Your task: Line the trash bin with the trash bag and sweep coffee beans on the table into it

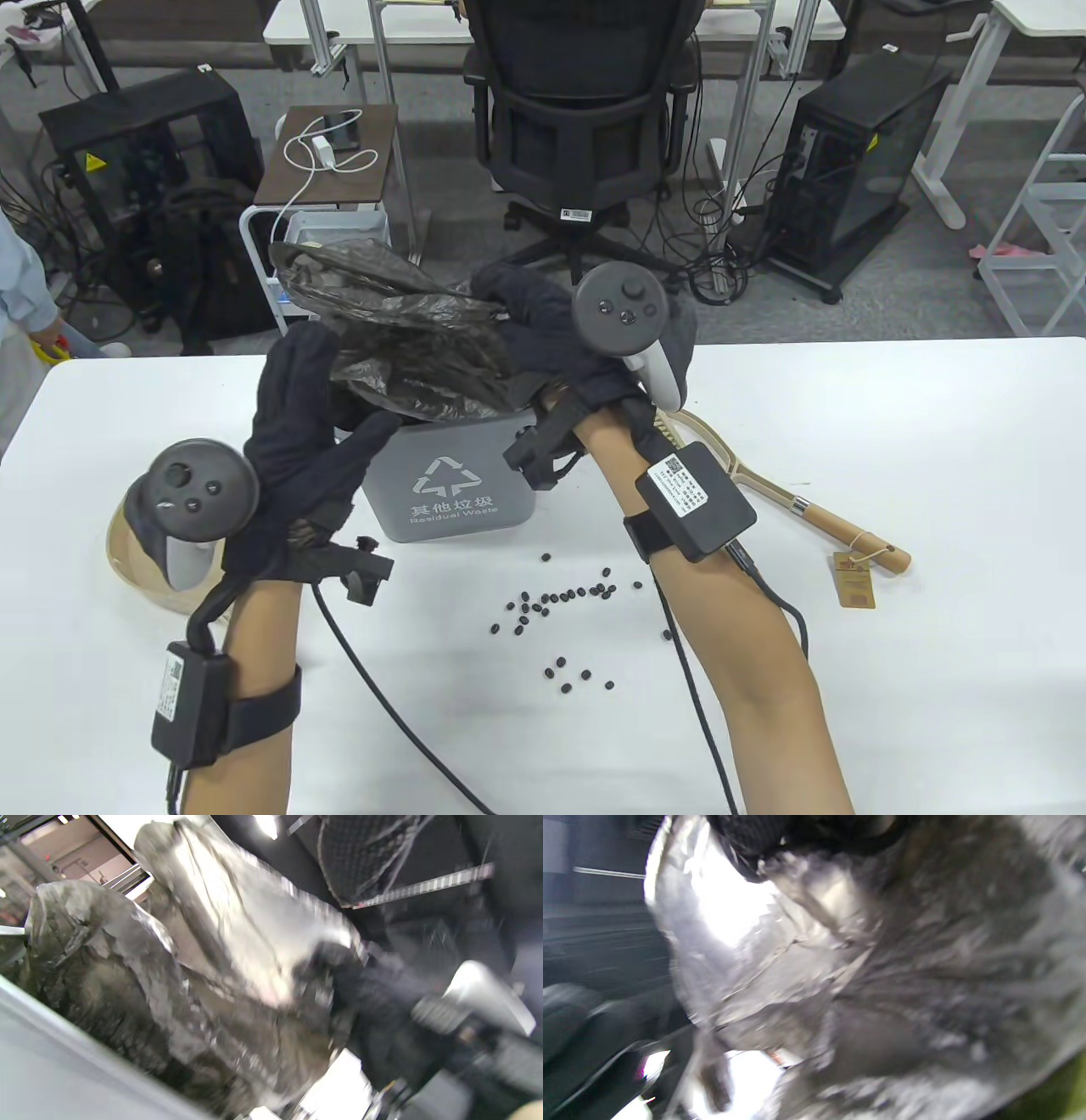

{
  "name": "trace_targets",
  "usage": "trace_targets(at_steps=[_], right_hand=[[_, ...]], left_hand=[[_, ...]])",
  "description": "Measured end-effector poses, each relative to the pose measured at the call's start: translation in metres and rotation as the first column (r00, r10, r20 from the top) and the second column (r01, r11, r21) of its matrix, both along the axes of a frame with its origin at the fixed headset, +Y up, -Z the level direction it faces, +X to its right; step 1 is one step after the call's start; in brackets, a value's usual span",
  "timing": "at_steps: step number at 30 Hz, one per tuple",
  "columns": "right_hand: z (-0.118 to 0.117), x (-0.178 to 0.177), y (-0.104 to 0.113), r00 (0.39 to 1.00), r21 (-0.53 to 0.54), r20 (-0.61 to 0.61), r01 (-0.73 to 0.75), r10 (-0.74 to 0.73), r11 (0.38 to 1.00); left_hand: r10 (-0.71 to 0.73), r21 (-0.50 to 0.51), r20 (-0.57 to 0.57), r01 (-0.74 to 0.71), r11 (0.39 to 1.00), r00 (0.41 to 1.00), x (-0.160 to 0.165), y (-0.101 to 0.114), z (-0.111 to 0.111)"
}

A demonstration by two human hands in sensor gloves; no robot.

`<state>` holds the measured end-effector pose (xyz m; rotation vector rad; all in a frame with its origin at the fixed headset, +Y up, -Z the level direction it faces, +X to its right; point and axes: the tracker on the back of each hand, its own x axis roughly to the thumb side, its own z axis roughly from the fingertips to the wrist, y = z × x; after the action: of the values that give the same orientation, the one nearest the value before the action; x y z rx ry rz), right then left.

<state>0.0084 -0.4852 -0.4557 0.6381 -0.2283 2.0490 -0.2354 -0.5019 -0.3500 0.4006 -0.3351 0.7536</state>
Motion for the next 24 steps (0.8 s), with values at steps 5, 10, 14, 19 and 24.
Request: trace_targets(at_steps=[5,10,14,19,24], right_hand=[[0.003,-0.016,-0.025,0.979,0.112,-0.051,-0.189,0.195,0.976],[0.008,-0.017,-0.040,0.943,0.180,-0.139,-0.275,0.301,0.944],[0.013,-0.013,-0.051,0.855,0.166,-0.023,-0.507,0.518,0.845],[0.009,-0.014,-0.065,0.766,0.115,0.216,-0.635,0.605,0.764],[0.001,-0.014,-0.061,0.837,0.167,0.425,-0.446,0.344,0.879]], left_hand=[[-0.217,-0.130,-0.159,0.198,0.972,0.963,0.020,-0.010,-0.035],[-0.334,-0.242,-0.284,0.270,0.932,0.899,0.015,-0.032,-0.064],[-0.219,-0.184,-0.400,0.157,0.970,0.890,-0.003,-0.045,-0.067],[0.064,-0.059,-0.384,-0.094,0.994,0.921,-0.029,-0.055,-0.059],[0.009,-0.033,-0.331,-0.021,0.999,0.944,-0.037,-0.071,-0.045]])
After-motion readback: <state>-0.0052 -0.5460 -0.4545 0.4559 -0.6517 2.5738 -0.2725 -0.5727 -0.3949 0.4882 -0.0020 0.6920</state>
